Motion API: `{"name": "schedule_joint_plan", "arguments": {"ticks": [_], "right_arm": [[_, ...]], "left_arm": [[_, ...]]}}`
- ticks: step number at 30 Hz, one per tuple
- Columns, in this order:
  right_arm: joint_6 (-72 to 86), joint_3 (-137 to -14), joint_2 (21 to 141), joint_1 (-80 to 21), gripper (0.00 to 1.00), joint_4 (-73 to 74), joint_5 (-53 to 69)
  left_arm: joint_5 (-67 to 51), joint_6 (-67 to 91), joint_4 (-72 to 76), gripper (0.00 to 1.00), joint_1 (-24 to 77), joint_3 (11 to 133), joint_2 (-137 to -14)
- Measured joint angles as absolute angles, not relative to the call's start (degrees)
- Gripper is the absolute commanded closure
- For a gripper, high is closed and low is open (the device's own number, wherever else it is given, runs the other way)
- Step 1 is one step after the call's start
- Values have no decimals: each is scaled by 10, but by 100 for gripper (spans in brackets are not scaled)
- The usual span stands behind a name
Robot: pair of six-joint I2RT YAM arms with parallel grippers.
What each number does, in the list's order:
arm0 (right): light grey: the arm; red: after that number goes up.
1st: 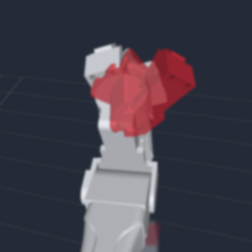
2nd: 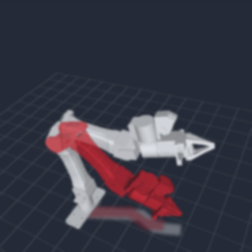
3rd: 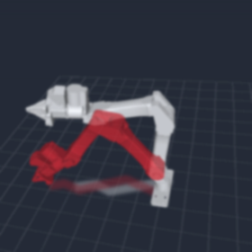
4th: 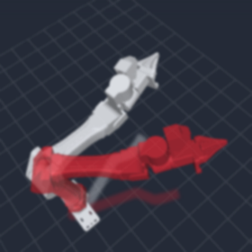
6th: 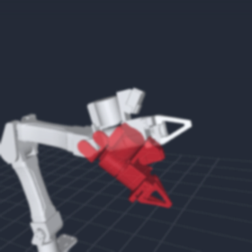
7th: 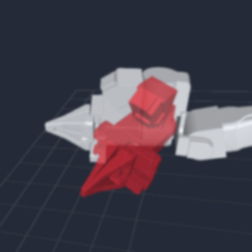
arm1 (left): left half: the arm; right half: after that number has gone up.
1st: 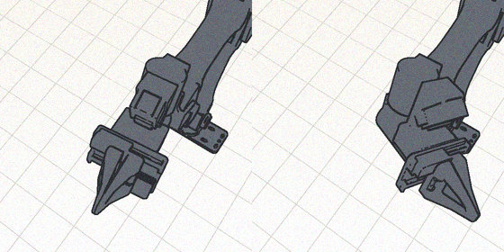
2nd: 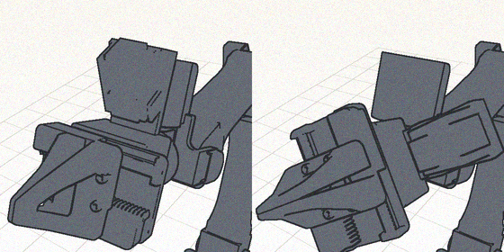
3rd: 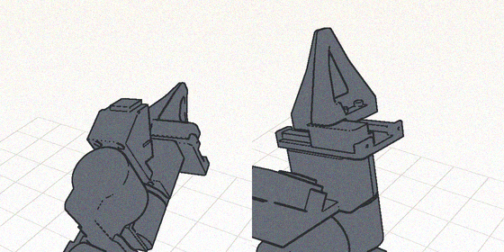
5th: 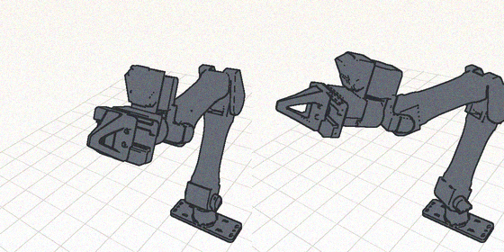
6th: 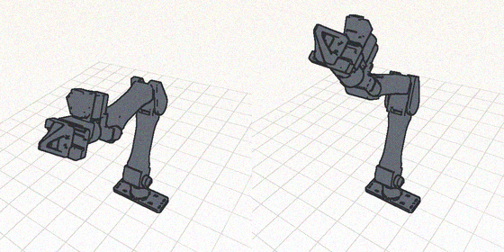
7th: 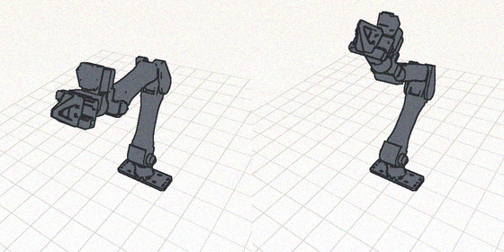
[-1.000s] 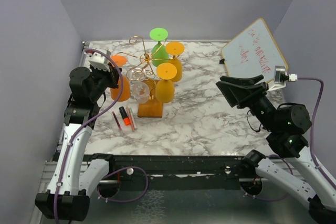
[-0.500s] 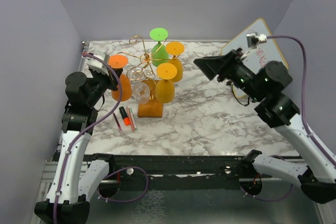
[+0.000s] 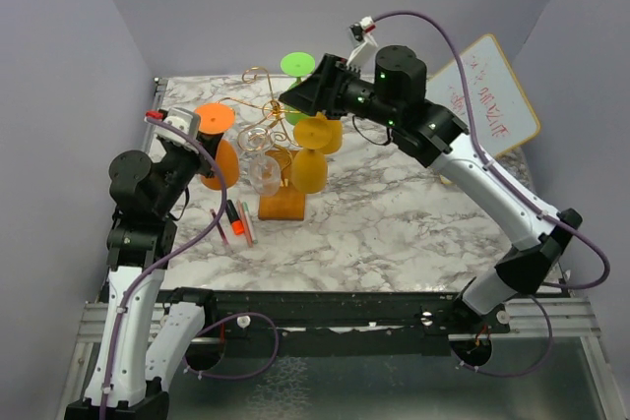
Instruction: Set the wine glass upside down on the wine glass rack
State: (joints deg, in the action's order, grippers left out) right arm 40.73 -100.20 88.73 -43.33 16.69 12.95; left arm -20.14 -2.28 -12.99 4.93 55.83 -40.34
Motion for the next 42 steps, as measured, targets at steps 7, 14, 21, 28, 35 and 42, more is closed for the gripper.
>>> {"name": "schedule_joint_plan", "arguments": {"ticks": [7, 14, 21, 28, 35, 42], "right_arm": [[448, -1101, 965, -494, 35, 168, 130], [489, -1125, 1007, -507, 34, 163, 134], [521, -1140, 1051, -518, 44, 149, 171], [557, -1140, 1057, -526, 84, 110, 210], [597, -1140, 1057, -525, 99, 82, 215], [617, -1131, 1058, -526, 99, 69, 215]], "left_arm": [[-204, -30, -127, 100, 49, 558, -387], [-217, -28, -108, 100, 49, 550, -376], [-235, -21, -96, 100, 49, 537, -370], [-240, -16, -95, 98, 49, 535, -367], [-226, 3, -126, 35, 48, 548, -366], [-203, 54, -218, 17, 48, 615, -372]]}}
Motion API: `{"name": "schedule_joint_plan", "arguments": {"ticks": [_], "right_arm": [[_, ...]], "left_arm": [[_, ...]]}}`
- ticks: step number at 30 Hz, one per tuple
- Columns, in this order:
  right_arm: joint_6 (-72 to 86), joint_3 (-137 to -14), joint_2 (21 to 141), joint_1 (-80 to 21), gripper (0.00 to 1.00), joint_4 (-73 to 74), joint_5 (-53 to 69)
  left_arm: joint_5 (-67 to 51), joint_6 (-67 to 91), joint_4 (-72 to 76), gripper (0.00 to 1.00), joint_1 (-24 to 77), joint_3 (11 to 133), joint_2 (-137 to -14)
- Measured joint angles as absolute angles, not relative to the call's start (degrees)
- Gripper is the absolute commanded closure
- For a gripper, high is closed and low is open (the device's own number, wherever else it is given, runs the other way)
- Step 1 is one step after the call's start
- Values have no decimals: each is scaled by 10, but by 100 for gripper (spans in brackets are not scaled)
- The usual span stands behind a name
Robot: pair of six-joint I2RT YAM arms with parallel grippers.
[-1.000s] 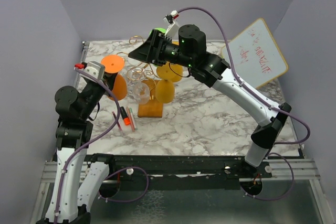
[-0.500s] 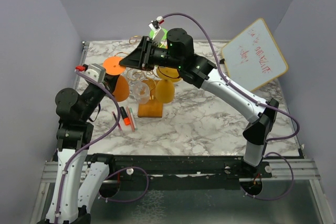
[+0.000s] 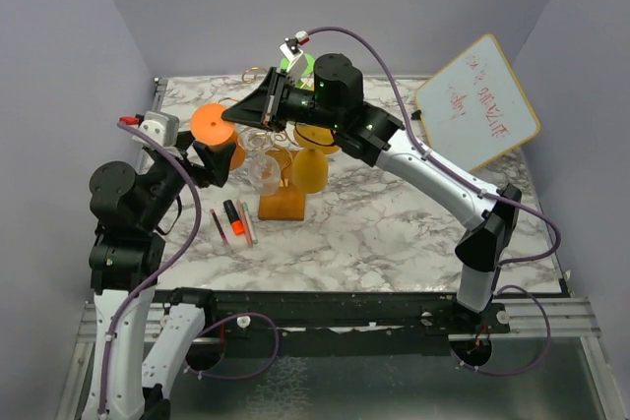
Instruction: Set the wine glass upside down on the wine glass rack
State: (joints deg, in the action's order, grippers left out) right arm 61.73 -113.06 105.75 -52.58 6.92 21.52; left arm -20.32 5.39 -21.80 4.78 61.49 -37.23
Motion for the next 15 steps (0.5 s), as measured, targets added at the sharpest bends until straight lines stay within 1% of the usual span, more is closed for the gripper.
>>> {"name": "schedule_joint_plan", "arguments": {"ticks": [3, 5, 8, 15], "right_arm": [[624, -1129, 1058, -526, 99, 67, 215], [629, -1127, 1058, -526, 99, 63, 215], [634, -1126, 1058, -526, 99, 59, 215], [642, -1118, 1058, -523, 99, 37, 215]], "left_arm": [[-200, 102, -251, 17, 48, 643, -366], [-200, 143, -265, 22, 48, 664, -360], [-198, 209, -275, 37, 48, 689, -362], [-159, 333, -312, 76, 45, 720, -406]]}}
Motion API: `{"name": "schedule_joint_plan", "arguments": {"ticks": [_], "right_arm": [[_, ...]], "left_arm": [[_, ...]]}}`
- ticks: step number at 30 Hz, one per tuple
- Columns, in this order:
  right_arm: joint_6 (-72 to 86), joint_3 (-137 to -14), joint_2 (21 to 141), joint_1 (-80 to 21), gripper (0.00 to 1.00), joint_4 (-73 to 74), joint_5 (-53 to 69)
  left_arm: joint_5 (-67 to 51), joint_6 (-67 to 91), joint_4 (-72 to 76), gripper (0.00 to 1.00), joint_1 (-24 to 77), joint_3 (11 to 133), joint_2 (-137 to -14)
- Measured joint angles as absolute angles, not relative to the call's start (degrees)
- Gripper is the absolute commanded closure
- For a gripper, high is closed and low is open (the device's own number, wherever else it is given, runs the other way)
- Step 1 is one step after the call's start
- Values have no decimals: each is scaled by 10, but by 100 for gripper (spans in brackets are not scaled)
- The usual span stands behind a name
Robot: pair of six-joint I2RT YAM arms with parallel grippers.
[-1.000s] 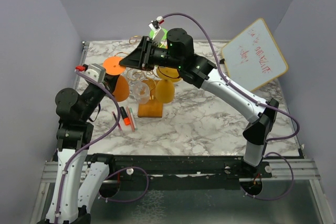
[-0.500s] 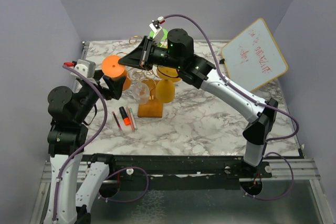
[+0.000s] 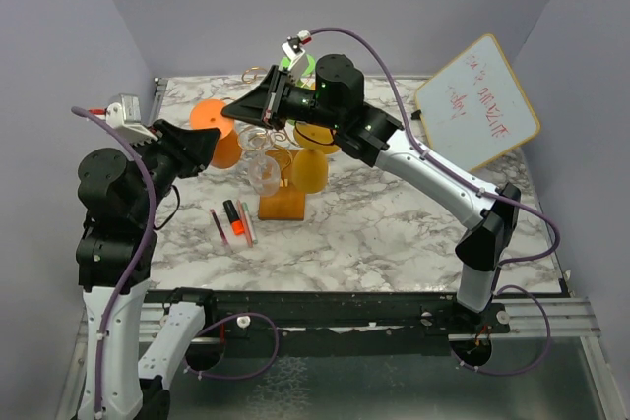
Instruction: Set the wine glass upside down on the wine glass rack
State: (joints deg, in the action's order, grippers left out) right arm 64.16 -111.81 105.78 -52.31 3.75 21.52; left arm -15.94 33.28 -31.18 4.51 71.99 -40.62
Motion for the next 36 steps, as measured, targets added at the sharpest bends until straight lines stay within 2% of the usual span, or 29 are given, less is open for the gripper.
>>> {"name": "schedule_joint_plan", "arguments": {"ticks": [5, 8, 10, 12, 15, 17, 21, 24, 36], "right_arm": [[645, -1105, 1058, -521, 99, 33, 214], [645, -1104, 1058, -522, 96, 22, 216], [645, -1103, 1058, -522, 85, 12, 217], [644, -1100, 1057, -522, 67, 10, 217], [641, -1091, 1055, -523, 49, 15, 215], [635, -1083, 1052, -525, 41, 20, 211], [626, -1054, 1029, -526, 32, 33, 192], [616, -1034, 1003, -526, 28, 38, 171], [549, -930, 833, -526, 28, 43, 47]], "left_arm": [[-138, 386, -331, 100, 45, 732, -422], [-130, 412, -333, 100, 45, 744, -422], [-128, 424, -333, 100, 45, 747, -422], [-127, 436, -334, 100, 45, 747, -422], [-125, 448, -335, 100, 45, 747, -425], [-123, 469, -336, 100, 45, 747, -426], [-107, 520, -337, 100, 45, 746, -422], [-96, 560, -337, 100, 46, 745, -419], [-98, 675, -346, 100, 46, 715, -470]]}}
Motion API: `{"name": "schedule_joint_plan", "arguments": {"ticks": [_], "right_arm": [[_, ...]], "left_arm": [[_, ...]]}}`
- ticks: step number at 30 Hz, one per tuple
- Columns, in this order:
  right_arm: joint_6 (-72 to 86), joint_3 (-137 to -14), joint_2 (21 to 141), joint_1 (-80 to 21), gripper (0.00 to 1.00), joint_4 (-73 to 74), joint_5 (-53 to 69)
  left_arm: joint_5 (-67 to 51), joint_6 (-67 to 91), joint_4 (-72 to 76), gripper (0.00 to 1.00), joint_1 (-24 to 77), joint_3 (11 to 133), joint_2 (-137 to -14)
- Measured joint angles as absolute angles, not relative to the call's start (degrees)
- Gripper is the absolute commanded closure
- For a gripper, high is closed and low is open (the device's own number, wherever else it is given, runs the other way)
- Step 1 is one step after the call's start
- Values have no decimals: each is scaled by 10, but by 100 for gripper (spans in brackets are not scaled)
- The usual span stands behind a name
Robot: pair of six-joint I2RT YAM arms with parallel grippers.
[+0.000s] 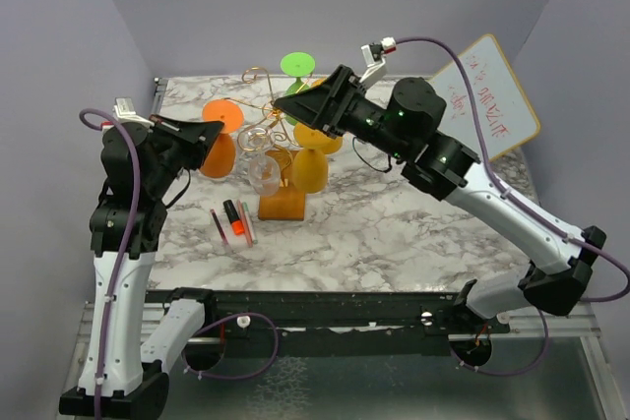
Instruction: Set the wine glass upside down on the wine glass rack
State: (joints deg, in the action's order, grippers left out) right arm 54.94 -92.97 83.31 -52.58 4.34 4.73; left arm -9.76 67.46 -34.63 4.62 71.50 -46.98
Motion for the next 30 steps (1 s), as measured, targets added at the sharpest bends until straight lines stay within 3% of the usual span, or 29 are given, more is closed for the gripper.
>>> {"name": "schedule_joint_plan", "arguments": {"ticks": [17, 30], "right_arm": [[500, -752, 623, -526, 29, 44, -98], [499, -723, 590, -526, 30, 59, -135]], "left_arm": [[-152, 712, -301, 100, 46, 707, -545], [-133, 722, -227, 100, 46, 706, -597]]}}
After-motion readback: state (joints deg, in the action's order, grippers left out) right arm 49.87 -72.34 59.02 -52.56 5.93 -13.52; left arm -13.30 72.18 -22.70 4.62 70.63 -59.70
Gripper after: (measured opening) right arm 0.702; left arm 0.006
